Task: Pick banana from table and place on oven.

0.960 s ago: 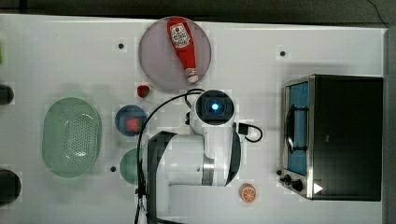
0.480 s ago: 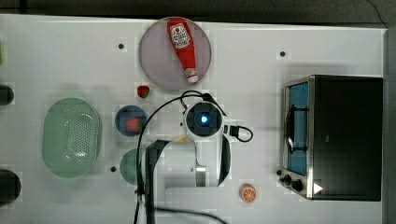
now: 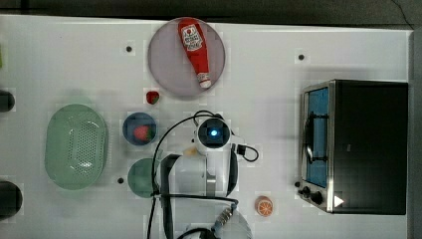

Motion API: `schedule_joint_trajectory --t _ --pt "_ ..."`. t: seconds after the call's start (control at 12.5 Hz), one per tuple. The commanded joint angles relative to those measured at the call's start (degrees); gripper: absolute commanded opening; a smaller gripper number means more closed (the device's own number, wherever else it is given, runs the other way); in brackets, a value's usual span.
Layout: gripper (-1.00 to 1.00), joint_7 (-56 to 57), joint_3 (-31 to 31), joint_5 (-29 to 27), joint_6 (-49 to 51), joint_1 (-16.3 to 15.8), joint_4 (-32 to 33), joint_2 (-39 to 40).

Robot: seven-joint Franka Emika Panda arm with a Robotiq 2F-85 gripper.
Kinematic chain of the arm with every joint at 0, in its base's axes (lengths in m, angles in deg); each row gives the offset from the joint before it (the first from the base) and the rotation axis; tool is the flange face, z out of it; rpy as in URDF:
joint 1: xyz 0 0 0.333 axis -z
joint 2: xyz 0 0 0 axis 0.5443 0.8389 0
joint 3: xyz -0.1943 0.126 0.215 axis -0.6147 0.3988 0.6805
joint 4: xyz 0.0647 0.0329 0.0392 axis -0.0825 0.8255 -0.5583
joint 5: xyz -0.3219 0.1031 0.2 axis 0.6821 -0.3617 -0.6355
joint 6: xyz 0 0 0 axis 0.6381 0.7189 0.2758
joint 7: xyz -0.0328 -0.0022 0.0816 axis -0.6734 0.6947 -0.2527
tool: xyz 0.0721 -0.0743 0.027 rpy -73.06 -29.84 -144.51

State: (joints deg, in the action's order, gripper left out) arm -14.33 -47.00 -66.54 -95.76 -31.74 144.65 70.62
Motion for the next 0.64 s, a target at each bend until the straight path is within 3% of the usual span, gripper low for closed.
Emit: schedule_joint_trajectory --t 0.08,0.4,0.48,0.64 --pt "0.43 -2.18 0.9 -0.02 -1.59 -0.34 -1.78 -2.89" --pt "-0.49 -2.18 0.91 -0.02 -1.66 -0.36 -1.76 -2.98" --pt "-0.61 -2.18 0.9 -0.02 -1.66 -0.36 -1.85 -3.42" --pt "-0.61 -2.18 1.22 -0.02 -1.26 -0.36 -2.05 -6.18"
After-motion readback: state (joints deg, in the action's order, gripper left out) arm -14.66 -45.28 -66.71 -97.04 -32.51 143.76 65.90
